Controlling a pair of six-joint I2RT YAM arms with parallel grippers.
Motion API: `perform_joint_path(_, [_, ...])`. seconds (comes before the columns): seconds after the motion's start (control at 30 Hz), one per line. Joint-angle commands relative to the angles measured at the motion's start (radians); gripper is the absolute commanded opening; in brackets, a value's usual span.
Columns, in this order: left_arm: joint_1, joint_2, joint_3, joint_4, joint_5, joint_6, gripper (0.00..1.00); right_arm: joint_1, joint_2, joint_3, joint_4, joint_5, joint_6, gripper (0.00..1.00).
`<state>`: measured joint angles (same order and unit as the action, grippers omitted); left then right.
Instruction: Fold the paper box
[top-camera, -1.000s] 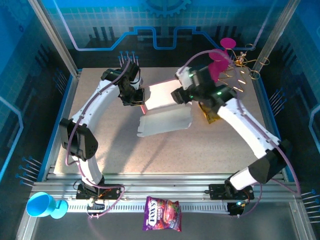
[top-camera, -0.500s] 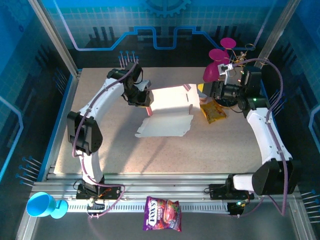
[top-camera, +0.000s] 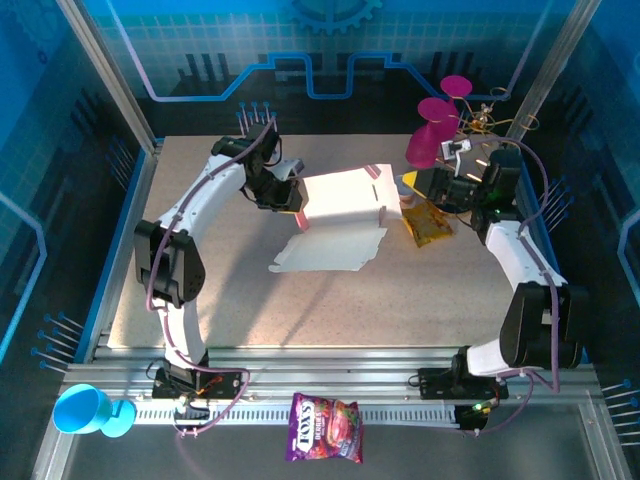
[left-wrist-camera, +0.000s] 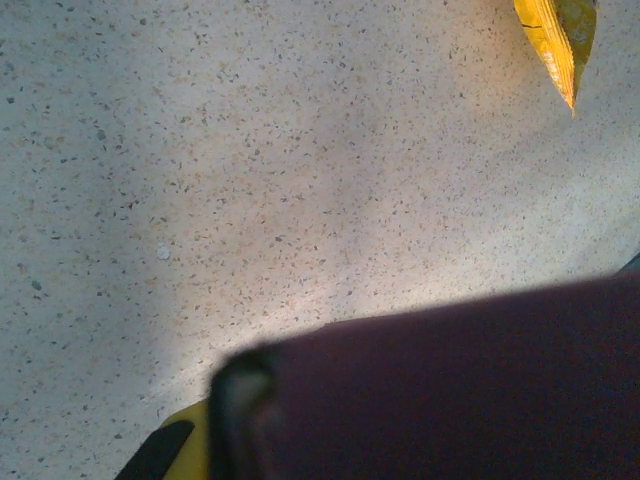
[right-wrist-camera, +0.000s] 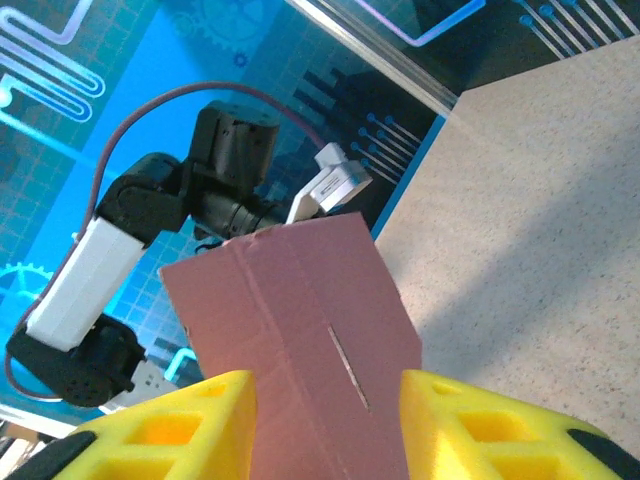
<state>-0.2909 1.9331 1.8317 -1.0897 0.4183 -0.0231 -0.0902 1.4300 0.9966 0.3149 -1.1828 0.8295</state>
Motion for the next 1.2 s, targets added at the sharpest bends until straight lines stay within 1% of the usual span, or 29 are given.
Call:
perform_joint_path(0.0, [0.007,0.015,0.034,0.008,0.049,0.012,0.0,0.037,-0.008,0.028,-0.113,-0.044,-0.112,0.43])
perform_joint_path(0.07, [0.007,0.014,0.031,0.007,0.049,0.009,0.0,0.066,-0.005,0.057,-0.195,-0.041,-0.174,0.43])
perform_joint_path(0.2, [0.006,0.012,0.032,0.004,0.045,0.001,0.0,0.089,0.002,0.092,-0.258,-0.037,-0.22,0.43])
perform_joint_path(0.37, [0.006,0.002,0.034,0.002,0.048,-0.004,0.0,0.122,0.007,0.161,-0.466,0.009,-0.389,0.45])
perform_joint_path(0.47, [0.005,-0.002,0.034,-0.002,0.053,-0.006,0.0,0.151,0.013,0.21,-0.597,0.075,-0.503,0.49])
perform_joint_path(0.53, [0.004,-0.005,0.031,-0.003,0.059,-0.004,0.0,0.156,0.019,0.233,-0.651,0.108,-0.553,0.51])
perform_joint_path(0.67, [0.004,-0.013,0.023,0.0,0.073,-0.001,0.0,0.158,0.052,0.302,-0.772,0.159,-0.659,0.52])
perform_joint_path(0.9, [0.004,-0.025,0.016,0.0,0.081,-0.001,0.0,0.198,0.09,0.397,-0.897,0.269,-0.773,0.55])
perform_joint_path(1.17, [0.0,-0.046,0.0,-0.001,0.079,0.003,0.0,0.253,0.1,0.444,-0.937,0.402,-0.821,0.58])
